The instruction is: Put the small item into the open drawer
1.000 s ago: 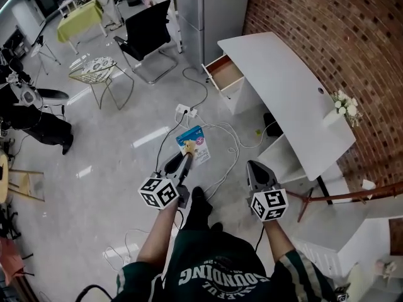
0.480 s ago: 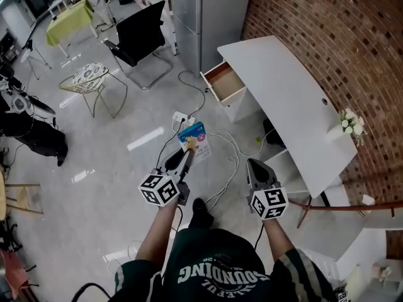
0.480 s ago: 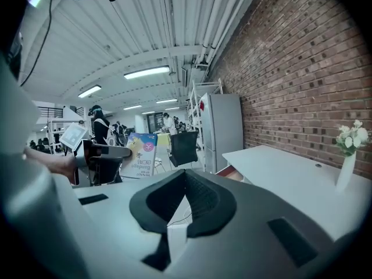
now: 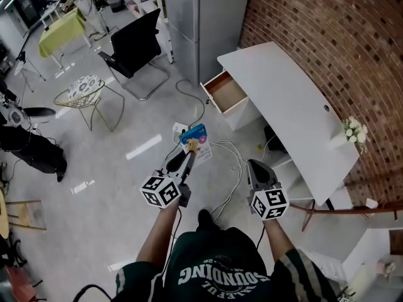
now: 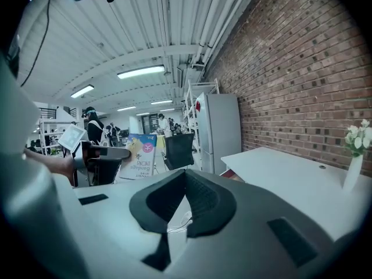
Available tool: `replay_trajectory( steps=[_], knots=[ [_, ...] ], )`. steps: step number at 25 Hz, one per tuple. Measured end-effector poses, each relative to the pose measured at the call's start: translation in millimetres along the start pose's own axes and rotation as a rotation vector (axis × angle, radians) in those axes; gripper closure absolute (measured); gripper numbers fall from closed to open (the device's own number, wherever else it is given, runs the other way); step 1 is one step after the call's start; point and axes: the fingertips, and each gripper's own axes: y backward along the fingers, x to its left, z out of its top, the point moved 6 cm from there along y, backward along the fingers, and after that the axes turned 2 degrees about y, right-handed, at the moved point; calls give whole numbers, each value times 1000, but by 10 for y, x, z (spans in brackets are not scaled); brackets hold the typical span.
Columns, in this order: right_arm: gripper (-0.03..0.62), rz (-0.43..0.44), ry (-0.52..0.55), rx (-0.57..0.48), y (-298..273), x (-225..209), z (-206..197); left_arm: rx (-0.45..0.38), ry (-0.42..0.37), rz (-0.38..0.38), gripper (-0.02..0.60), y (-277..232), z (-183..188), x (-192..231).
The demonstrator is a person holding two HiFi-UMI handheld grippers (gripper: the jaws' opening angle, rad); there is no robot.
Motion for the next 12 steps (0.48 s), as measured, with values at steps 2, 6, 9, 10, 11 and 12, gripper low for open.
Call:
replay_trajectory(
  steps=[2,6,9,10,11,12],
  knots=[
    [571,-9,0,-2,-56,-14,10,2,4,-6,480,-59,24,66],
    [571,-33,-10,5,-146,-89,-8,15,10,-13,480,-185,31,171],
    [571,-42,-16,12,-216,-126,-19,26,16,-17,480,-265,41,230],
    [571,-43,-18,14,-253,-142,-18,29,17,-18,480,-298,49,249],
    [571,-43,-21,16,-295,-156,-21,32,17,-19,480,-331,56,272],
    [571,-42,-24,18,-341,-169,-28,34,17,-19,480,-365,59,303]
  ],
)
